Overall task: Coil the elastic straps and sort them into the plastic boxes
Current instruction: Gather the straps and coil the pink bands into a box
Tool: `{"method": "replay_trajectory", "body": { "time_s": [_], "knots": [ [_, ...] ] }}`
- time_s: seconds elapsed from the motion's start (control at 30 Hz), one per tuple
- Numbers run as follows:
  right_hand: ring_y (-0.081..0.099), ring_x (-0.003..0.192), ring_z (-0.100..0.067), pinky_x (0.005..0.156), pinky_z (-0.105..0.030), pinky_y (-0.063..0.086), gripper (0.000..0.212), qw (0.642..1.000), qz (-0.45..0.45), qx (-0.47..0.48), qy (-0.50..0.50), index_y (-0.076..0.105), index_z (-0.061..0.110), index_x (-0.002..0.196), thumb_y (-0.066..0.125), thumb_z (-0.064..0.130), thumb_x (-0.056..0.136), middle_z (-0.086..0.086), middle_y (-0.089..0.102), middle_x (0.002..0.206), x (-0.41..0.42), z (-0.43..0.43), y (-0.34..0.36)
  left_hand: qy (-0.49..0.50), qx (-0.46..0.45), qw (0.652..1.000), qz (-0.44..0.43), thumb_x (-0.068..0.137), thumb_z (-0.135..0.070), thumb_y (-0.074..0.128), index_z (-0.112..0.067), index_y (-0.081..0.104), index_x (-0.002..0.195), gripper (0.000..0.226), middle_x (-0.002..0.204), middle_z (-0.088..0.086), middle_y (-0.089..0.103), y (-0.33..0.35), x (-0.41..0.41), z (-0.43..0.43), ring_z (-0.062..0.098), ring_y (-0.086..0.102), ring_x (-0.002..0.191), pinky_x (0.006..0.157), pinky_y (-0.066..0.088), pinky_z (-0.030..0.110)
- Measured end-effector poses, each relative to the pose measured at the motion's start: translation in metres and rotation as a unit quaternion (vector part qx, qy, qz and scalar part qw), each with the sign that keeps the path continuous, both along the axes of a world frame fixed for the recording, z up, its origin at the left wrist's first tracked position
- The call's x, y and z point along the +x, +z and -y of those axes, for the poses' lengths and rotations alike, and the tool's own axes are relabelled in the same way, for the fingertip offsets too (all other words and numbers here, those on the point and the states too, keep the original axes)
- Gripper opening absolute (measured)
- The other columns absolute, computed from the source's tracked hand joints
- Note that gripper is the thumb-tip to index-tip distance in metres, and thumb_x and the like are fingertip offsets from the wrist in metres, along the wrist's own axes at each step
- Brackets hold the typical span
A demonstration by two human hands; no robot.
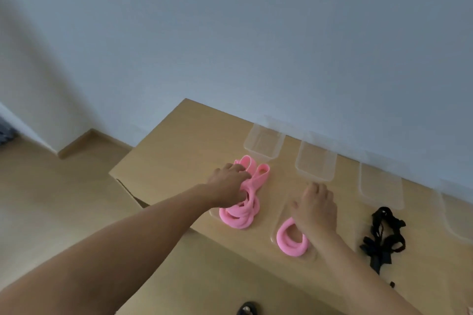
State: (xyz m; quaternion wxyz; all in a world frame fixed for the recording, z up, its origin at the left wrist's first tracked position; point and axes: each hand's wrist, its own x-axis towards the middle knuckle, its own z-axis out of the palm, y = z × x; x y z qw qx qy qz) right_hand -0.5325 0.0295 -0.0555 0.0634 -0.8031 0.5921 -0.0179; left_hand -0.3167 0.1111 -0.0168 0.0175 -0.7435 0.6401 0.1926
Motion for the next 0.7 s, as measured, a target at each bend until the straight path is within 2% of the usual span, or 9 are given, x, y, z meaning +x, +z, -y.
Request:
{"method": "replay_trajectory", "body": {
  "time_s": [0.1, 0.2, 0.3, 0.5, 0.7],
  "knots": [
    [0.044, 0.123, -0.029, 0.092, -0.038, 0.042, 0.048, 0.995, 0.030, 0.018, 0.092, 0.047, 0.012, 0.130, 0.058, 0.036, 0.090, -0.008, 0.048, 0.134, 0.043, -0.016, 0.022, 0.053, -0.024, 0.998, -0.019, 0.096, -0.039, 0.053, -0.028, 0.040, 0.147, 0.054, 0.158, 0.000, 0.031, 0.013, 0.026, -0.035, 0.024, 0.028, 0.143, 0.113, 0.032, 0.043],
    [0.038, 0.129, -0.028, 0.101, -0.037, 0.038, 0.055, 0.981, 0.064, 0.049, 0.175, 0.046, 0.014, 0.137, 0.058, 0.040, 0.090, -0.007, 0.044, 0.141, 0.102, -0.052, 0.045, 0.137, -0.064, 0.988, -0.046, 0.097, -0.036, 0.053, -0.026, 0.040, 0.147, 0.053, 0.158, 0.000, 0.030, 0.027, 0.064, -0.092, 0.024, 0.024, 0.145, 0.115, 0.026, 0.042],
    [0.032, 0.136, -0.027, 0.108, -0.040, 0.033, 0.059, 0.957, 0.096, 0.091, 0.260, 0.041, 0.017, 0.142, 0.056, 0.043, 0.091, -0.006, 0.039, 0.146, 0.169, -0.112, 0.068, 0.222, -0.105, 0.967, -0.064, 0.096, -0.033, 0.054, -0.024, 0.041, 0.147, 0.054, 0.157, 0.000, 0.032, 0.046, 0.110, -0.171, 0.023, 0.025, 0.144, 0.117, 0.028, 0.041],
    [0.032, 0.136, -0.024, 0.109, -0.040, 0.035, 0.061, 0.882, 0.096, 0.135, 0.442, 0.043, 0.021, 0.142, 0.057, 0.051, 0.091, -0.002, 0.041, 0.144, 0.290, -0.265, 0.104, 0.381, -0.173, 0.907, -0.038, 0.092, -0.035, 0.057, -0.024, 0.041, 0.147, 0.058, 0.153, 0.001, 0.037, 0.075, 0.184, -0.359, 0.025, 0.029, 0.143, 0.114, 0.032, 0.040],
    [0.035, 0.134, -0.014, 0.108, -0.036, 0.036, 0.060, 0.795, 0.124, 0.153, 0.574, 0.045, 0.025, 0.140, 0.057, 0.054, 0.090, 0.006, 0.042, 0.144, 0.359, -0.407, 0.117, 0.516, -0.210, 0.830, -0.042, 0.092, -0.038, 0.060, -0.025, 0.046, 0.143, 0.055, 0.147, -0.001, 0.044, 0.073, 0.205, -0.529, 0.021, 0.038, 0.136, 0.109, 0.034, 0.034]
  ]
}}
